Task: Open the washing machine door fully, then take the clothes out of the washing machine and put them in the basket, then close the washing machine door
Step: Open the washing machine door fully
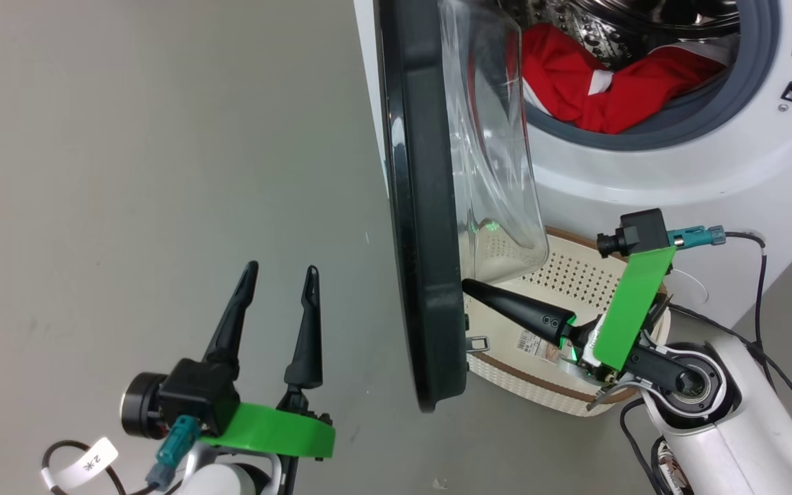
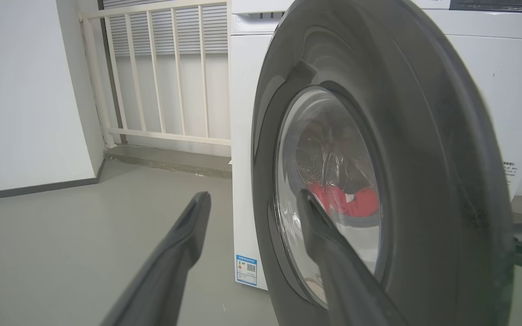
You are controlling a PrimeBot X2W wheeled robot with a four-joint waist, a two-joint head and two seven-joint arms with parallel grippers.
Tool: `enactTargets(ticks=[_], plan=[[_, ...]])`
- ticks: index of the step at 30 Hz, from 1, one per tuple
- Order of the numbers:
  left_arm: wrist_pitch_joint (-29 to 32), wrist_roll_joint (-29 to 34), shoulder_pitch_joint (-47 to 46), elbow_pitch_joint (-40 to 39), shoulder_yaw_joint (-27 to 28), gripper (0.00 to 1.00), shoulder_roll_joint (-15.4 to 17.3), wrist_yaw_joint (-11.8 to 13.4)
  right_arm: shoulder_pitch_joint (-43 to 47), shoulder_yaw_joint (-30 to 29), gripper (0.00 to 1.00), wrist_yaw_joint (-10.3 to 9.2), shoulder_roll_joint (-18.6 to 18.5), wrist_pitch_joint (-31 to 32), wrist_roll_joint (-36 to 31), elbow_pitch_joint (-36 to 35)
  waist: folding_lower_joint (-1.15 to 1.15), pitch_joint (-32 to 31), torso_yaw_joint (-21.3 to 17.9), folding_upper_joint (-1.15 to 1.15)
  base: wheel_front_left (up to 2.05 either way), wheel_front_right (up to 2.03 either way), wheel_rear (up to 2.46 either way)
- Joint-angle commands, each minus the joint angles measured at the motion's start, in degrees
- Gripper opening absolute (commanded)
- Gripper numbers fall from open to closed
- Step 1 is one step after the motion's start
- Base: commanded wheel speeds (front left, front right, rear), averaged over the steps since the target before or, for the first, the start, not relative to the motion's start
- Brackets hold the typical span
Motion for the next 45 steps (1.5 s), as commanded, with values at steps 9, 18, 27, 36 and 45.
enactTargets(ticks=[9, 18, 27, 36, 45], plan=[[-0.45, -0.15, 0.01, -1.57, 1.61, 1.0, 1.0, -0.07, -1.48, 3.33, 0.0, 0.44, 1.02, -1.54, 1.41, -0.3, 0.0, 0.23, 1.16, 0.0, 0.0, 0.0, 0.0], [-0.45, -0.73, 0.15, -1.34, 1.31, 1.0, 1.0, -0.15, -2.35, 4.38, 0.0, 0.44, 1.03, -3.19, 2.07, 0.68, 0.0, 0.08, 2.0, 0.0, 0.0, 0.0, 0.0], [-0.45, -1.63, 0.16, -1.39, 2.12, 1.0, 1.0, -0.59, -3.35, 5.7, 0.0, 0.44, 1.03, -3.79, 2.87, 1.38, 0.0, 0.43, 2.14, 0.0, 0.0, 0.0, 0.0], [-0.45, -1.74, 0.33, -1.18, 2.85, 1.0, 1.0, -1.23, -4.05, 6.16, 0.0, 0.44, 0.99, -5.32, 1.97, 1.76, 0.0, 0.57, 2.18, 0.0, 0.0, 0.0, 0.0], [-0.45, -2.34, 0.71, -1.31, 3.22, 1.0, 1.0, -1.49, -2.6, 6.45, 1.0, 0.44, -2.02, -11.65, -8.72, -0.4, 0.0, -0.25, 1.93, 0.0, 0.0, 0.0, 0.0]])
